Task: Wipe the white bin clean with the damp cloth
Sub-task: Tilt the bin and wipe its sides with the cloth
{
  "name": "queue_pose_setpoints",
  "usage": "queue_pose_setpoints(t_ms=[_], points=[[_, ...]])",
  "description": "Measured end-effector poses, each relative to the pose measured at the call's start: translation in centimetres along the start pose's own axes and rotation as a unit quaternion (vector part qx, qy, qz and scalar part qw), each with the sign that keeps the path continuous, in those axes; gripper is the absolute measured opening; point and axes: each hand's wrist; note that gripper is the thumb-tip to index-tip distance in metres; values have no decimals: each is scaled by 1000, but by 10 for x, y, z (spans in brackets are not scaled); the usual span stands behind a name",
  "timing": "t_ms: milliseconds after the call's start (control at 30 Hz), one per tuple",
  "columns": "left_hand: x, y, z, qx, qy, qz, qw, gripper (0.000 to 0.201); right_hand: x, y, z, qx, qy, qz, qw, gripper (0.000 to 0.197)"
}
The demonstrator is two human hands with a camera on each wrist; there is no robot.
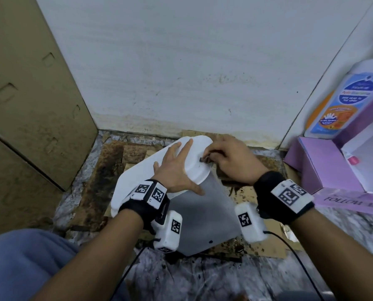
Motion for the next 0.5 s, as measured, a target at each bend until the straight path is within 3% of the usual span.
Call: queue_pose_setpoints(t_ms=[100, 200, 333, 500], points=[[2, 0, -4, 1, 8, -5, 1000, 143, -7, 6, -7, 10, 9, -112, 994, 18], [5, -2, -7, 0, 10, -7, 1000, 141, 10, 8, -3, -51, 96, -63, 992, 15], [7, -6, -7, -6, 24, -16, 1000, 136, 25, 5, 7, -79, 253, -21, 964, 16], [9, -12, -8, -18, 33, -33, 999, 130, 25, -9, 18, -80, 293, 49, 952, 25]])
Point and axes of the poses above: each hand's wrist, its own y-axis away from the middle knuckle, its own x-axis out of the palm, z = x × y, and after that the axes turned 14 degrees about -x, right-handed
